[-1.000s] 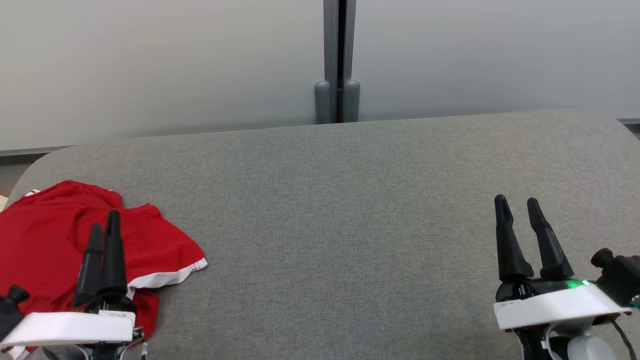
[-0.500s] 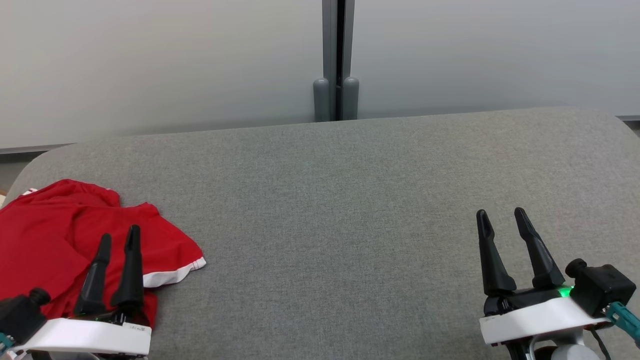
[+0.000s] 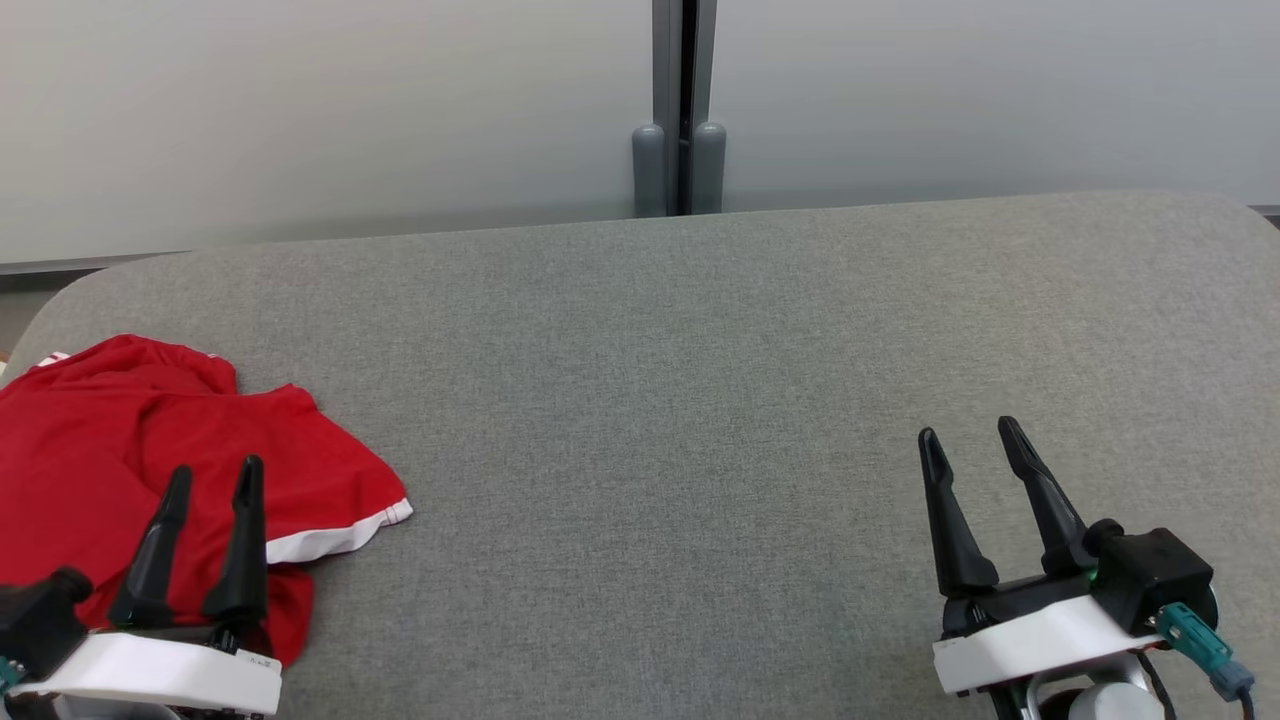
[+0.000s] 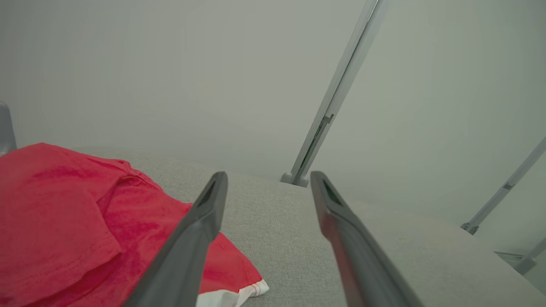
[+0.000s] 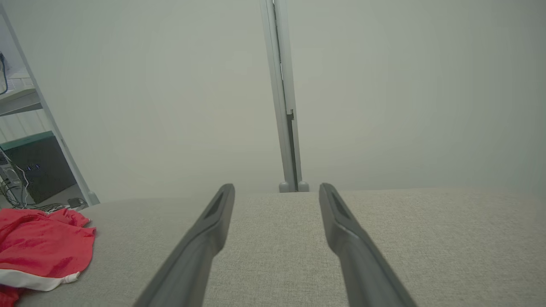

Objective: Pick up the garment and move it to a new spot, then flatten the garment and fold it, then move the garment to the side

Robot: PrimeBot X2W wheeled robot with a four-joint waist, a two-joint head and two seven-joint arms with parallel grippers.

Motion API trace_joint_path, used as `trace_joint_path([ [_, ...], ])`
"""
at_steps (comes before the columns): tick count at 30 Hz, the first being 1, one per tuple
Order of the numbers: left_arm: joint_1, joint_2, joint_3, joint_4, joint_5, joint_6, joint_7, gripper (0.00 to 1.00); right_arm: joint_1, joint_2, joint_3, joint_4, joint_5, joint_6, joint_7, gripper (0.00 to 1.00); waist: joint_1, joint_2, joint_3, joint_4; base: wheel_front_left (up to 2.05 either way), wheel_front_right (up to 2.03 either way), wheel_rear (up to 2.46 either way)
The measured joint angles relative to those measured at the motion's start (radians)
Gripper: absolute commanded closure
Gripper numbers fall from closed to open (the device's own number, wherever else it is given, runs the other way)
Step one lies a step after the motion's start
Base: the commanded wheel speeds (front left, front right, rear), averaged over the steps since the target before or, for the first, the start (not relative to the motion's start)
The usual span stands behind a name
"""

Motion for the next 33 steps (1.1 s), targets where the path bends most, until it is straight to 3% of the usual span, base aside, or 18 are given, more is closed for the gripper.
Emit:
trace_joint_path([
  [15, 0.004, 0.018, -0.038, 0.016, 0.174, 0.000, -0.035, 0.00, 0.009, -0.001, 0.005, 0.028, -0.112, 0.000, -0.035, 0.00, 0.0000, 0.0000, -0.011, 0.001, 0.00, 0.00, 0.00],
  [33, 0.026, 0.018, -0.058, 0.010, 0.318, 0.000, -0.069, 0.00, 0.025, -0.003, 0.017, 0.029, -0.100, 0.000, -0.070, 0.00, 0.0000, 0.0000, -0.019, -0.013, 0.00, 0.00, 0.00],
])
